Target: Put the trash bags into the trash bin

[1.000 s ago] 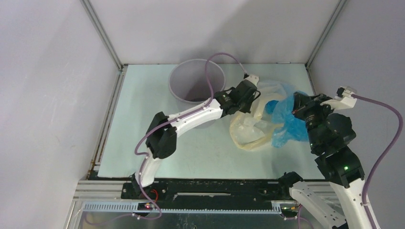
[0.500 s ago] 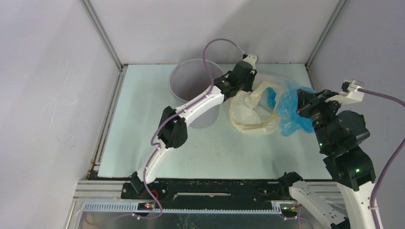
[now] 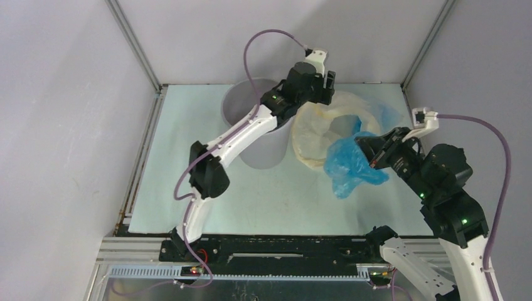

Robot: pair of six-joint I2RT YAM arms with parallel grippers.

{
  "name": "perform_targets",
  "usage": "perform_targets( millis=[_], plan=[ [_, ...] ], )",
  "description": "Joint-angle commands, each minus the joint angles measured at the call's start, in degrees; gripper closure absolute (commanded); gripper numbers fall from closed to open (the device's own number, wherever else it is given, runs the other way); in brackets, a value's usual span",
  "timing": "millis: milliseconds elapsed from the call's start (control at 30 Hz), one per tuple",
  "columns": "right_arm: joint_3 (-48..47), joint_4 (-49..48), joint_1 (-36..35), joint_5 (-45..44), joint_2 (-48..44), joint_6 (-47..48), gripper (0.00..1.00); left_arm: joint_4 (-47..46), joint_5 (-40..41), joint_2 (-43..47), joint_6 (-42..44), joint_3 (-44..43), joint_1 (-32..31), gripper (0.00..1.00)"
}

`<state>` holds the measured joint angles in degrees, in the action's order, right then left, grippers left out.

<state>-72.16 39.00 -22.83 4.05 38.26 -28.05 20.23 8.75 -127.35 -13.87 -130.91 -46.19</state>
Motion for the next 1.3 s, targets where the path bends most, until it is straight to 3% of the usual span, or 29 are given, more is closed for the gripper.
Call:
perform_targets(
  millis=[0, 167, 200, 267, 300, 367, 633, 767, 867, 967, 1100, 1267],
  plan=[
    [4.37, 0.00, -1.45, 6.70, -0.35, -2.85, 1.00, -0.84, -0.58, 13.64, 0.60, 4.62, -0.21, 0.19],
    [11.76, -3.32, -2.78, 8.82, 0.30, -4.74, 0.98, 4.03, -0.47, 23.27, 0.92, 10.53, -1.38, 0.09],
    [12.81, -3.92, -2.92, 9.45, 0.69, -4.76, 0.89, 5.35, -0.03, 25.07, 1.11, 11.69, -2.02, 0.06],
    [14.63, -4.28, -3.34, 9.80, 0.98, -4.79, 0.45, 8.50, 1.79, 28.92, 2.04, 14.33, -3.61, 0.01],
    [15.54, -4.38, -3.55, 9.05, 0.78, -4.76, 0.31, 10.20, 3.38, 30.60, 3.14, 15.63, -4.64, 0.00],
    [16.97, -4.32, -3.95, 6.75, -0.04, -4.54, 0.20, 14.04, 6.62, 33.60, 5.78, 17.95, -6.87, 0.00],
    [18.18, 0.44, -4.00, 0.56, -3.40, -3.45, 0.16, 27.81, 15.42, 37.65, 8.25, 23.79, -9.26, 0.02],
    [18.19, 2.84, -3.99, -2.38, -5.44, -2.84, 0.14, 29.97, 16.41, 35.69, 7.84, 24.88, -9.28, 0.02],
    [18.57, 3.60, -4.01, -2.84, -6.30, -2.65, 0.13, 32.38, 17.91, 32.40, 7.54, 23.25, -9.26, 0.07],
    [19.21, 3.72, -4.02, -2.76, -6.72, -2.64, 0.13, 35.59, 20.88, 28.44, 7.22, 20.03, -9.17, 0.21],
    [19.95, 3.66, -3.98, -3.17, -6.74, -2.63, 0.13, 37.77, 21.97, 25.50, 7.45, 17.61, -8.69, 0.50],
    [21.36, 2.46, -4.00, -2.24, -5.65, -3.04, 0.13, 38.89, 21.51, 25.53, 6.00, 18.41, -6.14, 0.80]
  ],
)
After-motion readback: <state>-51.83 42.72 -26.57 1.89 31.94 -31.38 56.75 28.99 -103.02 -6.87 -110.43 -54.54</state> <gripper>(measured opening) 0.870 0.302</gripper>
